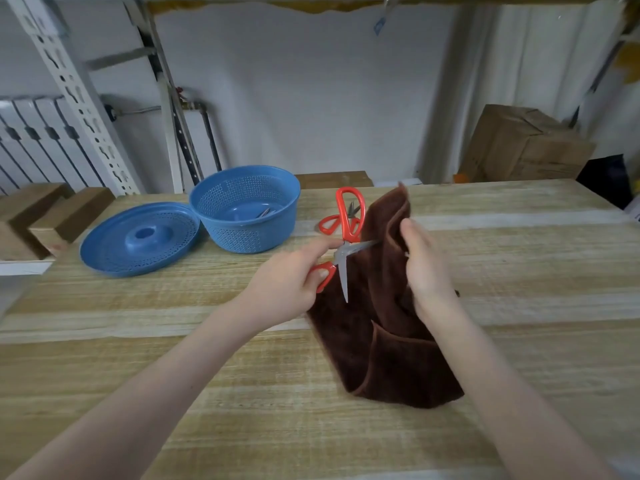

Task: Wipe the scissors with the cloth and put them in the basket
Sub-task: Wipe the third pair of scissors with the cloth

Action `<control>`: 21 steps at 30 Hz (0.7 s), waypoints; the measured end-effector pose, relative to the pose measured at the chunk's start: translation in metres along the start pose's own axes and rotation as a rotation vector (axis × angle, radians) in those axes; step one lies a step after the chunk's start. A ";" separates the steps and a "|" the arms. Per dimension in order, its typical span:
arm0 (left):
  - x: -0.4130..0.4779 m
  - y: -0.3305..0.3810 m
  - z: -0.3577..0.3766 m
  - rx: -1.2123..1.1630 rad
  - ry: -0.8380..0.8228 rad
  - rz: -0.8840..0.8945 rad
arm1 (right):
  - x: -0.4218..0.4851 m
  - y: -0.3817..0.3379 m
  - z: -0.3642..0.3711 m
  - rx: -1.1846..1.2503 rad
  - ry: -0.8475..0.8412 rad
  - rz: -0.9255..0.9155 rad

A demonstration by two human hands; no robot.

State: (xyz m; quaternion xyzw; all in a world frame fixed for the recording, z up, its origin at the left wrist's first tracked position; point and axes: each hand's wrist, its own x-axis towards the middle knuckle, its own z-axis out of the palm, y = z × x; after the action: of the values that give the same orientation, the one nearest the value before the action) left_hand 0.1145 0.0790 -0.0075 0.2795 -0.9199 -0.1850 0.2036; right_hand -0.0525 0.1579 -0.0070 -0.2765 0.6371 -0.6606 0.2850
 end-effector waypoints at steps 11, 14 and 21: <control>-0.008 0.004 0.011 0.004 0.017 -0.071 | 0.005 0.010 -0.015 -0.473 -0.127 -0.253; -0.008 0.003 0.012 -0.014 -0.022 -0.057 | 0.010 0.010 -0.021 -0.543 -0.202 -0.255; 0.001 0.002 0.005 -0.024 -0.149 0.022 | 0.014 0.011 -0.017 -0.553 -0.217 -0.389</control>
State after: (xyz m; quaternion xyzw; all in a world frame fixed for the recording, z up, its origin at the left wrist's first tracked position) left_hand 0.1103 0.0814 -0.0108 0.2522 -0.9332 -0.2143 0.1399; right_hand -0.0737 0.1591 -0.0185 -0.5278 0.6934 -0.4717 0.1344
